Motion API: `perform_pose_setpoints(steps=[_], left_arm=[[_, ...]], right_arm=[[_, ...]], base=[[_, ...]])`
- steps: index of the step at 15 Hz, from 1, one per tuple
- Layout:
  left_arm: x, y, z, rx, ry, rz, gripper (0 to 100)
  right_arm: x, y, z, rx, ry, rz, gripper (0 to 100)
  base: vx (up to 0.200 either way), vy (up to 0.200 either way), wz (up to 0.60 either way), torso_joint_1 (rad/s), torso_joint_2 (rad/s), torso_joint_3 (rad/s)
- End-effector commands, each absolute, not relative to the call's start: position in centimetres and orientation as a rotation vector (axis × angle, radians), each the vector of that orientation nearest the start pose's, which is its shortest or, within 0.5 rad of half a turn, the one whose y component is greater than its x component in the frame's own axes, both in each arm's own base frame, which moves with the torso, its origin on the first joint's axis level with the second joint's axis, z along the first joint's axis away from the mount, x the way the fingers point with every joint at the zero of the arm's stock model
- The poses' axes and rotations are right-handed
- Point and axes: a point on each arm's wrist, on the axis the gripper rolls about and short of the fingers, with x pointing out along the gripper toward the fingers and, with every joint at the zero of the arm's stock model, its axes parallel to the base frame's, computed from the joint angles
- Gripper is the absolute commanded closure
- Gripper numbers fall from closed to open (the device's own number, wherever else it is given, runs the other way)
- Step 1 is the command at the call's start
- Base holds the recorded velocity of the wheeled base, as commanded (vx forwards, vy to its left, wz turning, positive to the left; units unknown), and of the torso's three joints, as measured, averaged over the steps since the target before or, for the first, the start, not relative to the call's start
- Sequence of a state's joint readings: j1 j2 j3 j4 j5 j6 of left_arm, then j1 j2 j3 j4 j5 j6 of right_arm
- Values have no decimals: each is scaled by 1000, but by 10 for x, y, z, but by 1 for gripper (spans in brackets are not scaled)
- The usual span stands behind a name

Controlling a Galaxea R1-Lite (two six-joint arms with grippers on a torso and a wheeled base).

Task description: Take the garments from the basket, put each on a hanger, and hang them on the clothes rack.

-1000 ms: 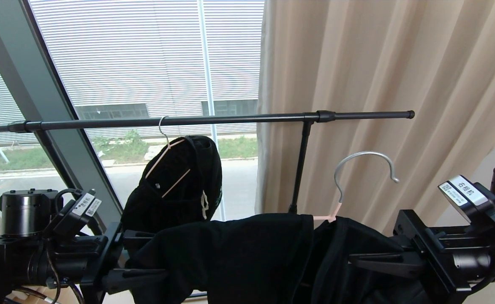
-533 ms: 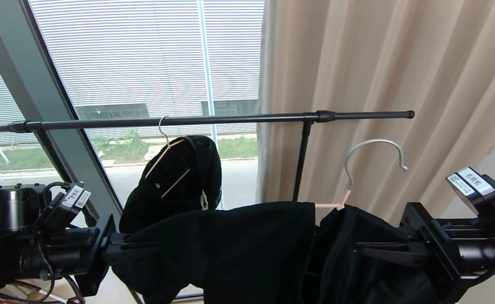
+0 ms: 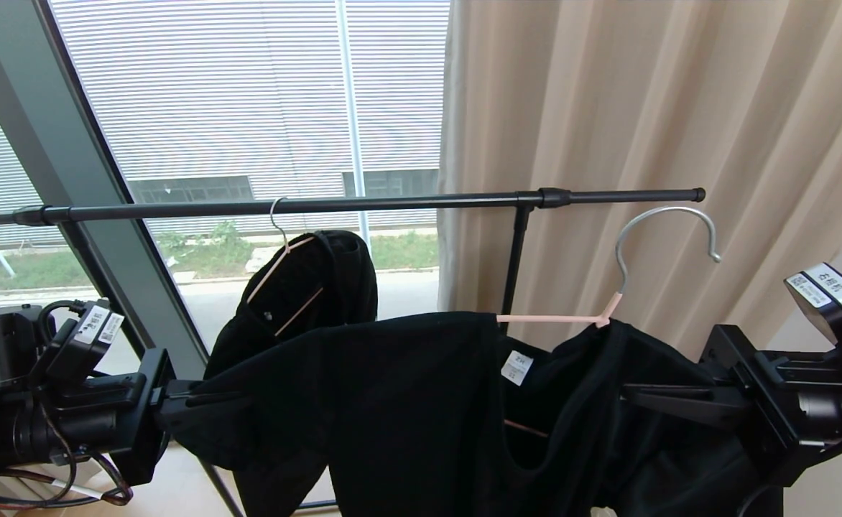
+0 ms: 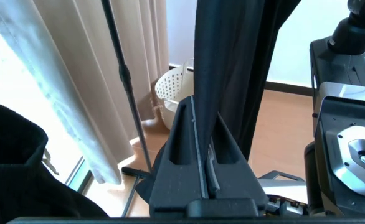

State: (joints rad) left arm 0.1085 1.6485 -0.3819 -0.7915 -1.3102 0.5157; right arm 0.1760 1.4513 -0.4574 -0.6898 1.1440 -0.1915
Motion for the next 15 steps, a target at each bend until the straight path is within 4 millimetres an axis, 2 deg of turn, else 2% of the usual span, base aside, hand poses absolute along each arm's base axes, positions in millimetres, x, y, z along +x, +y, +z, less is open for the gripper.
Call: perform_pose_setpoints(steps=[1,10,11,15], left_arm=[[225,4,116,120,69,-1224,100],[223,6,114,109,54,-1256,100],[223,6,112,107,42,-1274,0],[222,4,112,106,38,-1281,0]], right_arm=[[201,54,167,-9,154,1330,100],[203,50,165,-1,163,1318,100],[203,50,165,-1,163,1318,100],[204,51,161,6,179,1321,100]], base=[[0,0,0,0,0,0],[0,0,0,0,0,0],[0,0,0,0,0,0],[0,0,0,0,0,0]])
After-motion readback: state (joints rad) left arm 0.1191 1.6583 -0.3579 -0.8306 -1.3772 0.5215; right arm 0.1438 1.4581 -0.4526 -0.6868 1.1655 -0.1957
